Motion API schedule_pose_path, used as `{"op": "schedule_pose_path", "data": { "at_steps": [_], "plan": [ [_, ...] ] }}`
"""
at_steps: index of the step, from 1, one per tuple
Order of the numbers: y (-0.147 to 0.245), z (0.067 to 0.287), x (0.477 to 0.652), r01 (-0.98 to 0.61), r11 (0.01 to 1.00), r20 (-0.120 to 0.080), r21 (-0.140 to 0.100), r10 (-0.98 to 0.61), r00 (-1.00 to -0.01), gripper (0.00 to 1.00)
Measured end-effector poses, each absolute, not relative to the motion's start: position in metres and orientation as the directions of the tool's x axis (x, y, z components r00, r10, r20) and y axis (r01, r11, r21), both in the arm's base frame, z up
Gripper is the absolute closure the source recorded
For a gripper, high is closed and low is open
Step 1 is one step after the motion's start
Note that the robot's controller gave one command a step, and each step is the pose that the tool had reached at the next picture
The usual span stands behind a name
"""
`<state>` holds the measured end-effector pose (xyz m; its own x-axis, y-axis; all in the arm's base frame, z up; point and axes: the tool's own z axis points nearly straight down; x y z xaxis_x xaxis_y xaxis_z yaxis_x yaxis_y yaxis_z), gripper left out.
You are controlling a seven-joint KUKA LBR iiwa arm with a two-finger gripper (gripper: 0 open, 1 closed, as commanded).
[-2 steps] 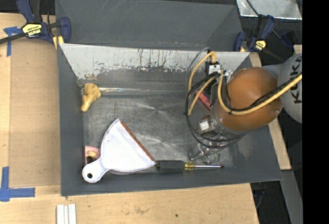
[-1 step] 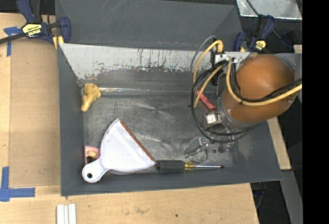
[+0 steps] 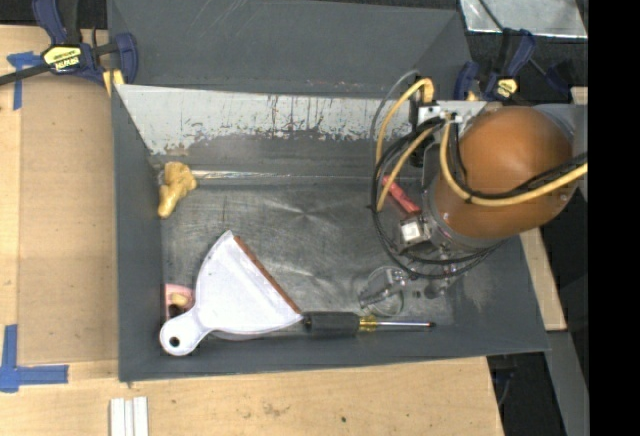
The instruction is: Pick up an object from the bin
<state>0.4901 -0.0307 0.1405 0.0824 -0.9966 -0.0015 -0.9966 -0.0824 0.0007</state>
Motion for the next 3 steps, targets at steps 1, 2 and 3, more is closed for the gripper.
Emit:
{"op": "schedule_pose_path", "data": {
  "at_steps": [1, 2, 3],
  "plan": [
    [-0.036, 0.091, 0.501, -0.798, -0.603, 0.0, 0.003, -0.798, 0.603, 1.0],
    [-0.036, 0.091, 0.501, -0.798, -0.602, 0.0, 0.003, -0.798, 0.602, 1.0],
    [-0.01, 0.137, 0.503, -0.796, -0.606, -0.005, 0.002, -0.796, 0.606, 1.0]
  ]
}}
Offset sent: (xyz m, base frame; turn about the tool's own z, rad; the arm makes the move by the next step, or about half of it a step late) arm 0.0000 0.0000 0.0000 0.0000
